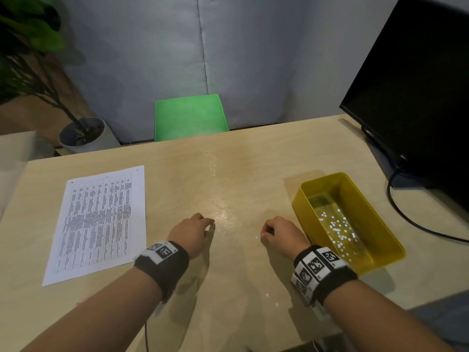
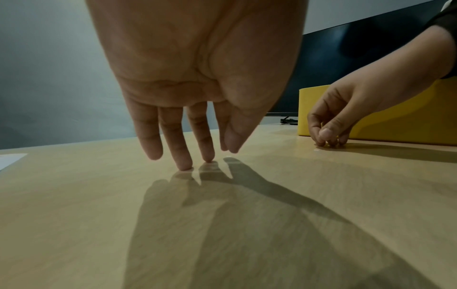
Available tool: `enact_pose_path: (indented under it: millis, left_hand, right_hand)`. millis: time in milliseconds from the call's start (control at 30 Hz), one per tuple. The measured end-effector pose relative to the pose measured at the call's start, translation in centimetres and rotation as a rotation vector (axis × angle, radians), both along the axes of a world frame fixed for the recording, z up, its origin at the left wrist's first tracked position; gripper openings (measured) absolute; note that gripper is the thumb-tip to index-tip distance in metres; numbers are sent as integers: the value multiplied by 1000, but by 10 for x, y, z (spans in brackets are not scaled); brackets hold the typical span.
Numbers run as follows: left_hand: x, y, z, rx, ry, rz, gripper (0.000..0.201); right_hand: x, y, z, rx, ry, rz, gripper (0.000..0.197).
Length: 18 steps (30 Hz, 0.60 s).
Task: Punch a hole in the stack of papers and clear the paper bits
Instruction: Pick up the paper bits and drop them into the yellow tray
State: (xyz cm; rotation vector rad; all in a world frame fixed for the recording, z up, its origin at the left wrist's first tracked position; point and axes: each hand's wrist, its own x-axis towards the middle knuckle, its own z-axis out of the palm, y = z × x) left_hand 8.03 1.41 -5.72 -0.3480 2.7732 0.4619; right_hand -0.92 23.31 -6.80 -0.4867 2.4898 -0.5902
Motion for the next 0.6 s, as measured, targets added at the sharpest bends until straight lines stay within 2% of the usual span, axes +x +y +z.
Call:
enact_pose_path:
  millis: [333,600]
  left_hand:
    - [-1,-2,-5,-29,-10,1,38]
    - [-4,6,3,-245,-158,-152,41]
  right_hand:
    - [0,-9,5,-5,-61,-29,22]
    - [-2,-7,5,-16,-76,-37,18]
